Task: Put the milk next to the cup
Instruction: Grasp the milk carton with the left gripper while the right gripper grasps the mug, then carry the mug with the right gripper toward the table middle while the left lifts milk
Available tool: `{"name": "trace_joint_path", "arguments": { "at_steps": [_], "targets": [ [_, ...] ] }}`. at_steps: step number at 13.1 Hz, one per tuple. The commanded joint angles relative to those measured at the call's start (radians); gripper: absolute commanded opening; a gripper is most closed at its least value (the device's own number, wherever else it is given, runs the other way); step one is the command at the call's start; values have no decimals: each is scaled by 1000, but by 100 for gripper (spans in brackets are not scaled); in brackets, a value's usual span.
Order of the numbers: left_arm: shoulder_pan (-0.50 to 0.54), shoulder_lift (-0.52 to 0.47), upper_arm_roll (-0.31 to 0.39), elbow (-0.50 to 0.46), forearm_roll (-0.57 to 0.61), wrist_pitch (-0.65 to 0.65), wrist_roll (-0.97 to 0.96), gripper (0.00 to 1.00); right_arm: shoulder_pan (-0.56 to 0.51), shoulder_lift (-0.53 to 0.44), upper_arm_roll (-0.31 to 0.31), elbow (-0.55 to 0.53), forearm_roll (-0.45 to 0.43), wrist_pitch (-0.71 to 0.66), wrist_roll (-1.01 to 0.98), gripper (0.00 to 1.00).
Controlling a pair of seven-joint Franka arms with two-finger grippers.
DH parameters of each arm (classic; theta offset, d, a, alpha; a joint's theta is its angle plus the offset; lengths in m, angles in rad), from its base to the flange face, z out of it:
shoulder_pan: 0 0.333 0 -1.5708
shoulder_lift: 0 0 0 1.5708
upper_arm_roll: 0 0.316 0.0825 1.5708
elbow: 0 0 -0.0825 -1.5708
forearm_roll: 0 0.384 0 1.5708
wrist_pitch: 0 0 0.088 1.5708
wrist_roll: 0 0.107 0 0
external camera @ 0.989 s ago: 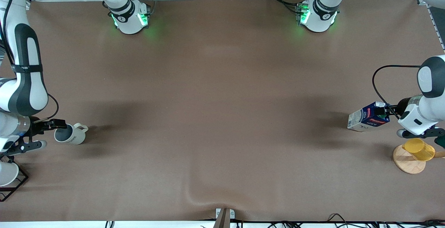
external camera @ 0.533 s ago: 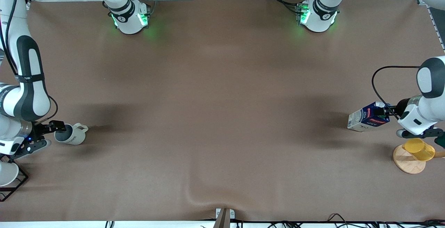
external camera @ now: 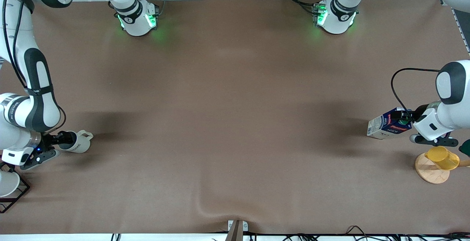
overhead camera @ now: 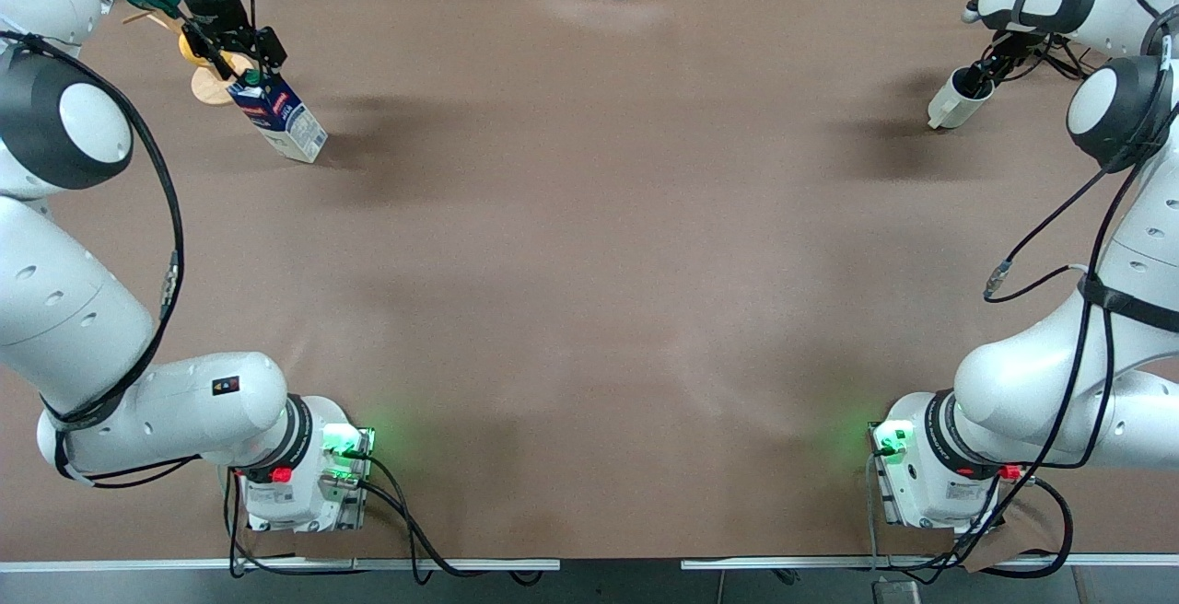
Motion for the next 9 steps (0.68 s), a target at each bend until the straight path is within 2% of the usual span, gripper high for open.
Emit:
{"name": "trace_joint_path", "arguments": {
  "at_steps": [1, 5, 7, 9],
  "targets": [
    [7, -5, -4, -63, -2, 74, 22, 100, -23, 3, 19, 14, 37, -5, -19, 0],
    [10, -5, -3, -89, 2, 112, 24, 100, -11, -6, 31, 24, 41, -11, -89, 0],
    [10, -5, -3, -93, 2, 112, 24, 79, -20, -15, 98, 60, 56, -80, -106, 0],
    [11, -6, -1, -94, 4, 112, 24, 71, -6, -12, 155, 120, 77, -157, -105, 0]
  ]
}}
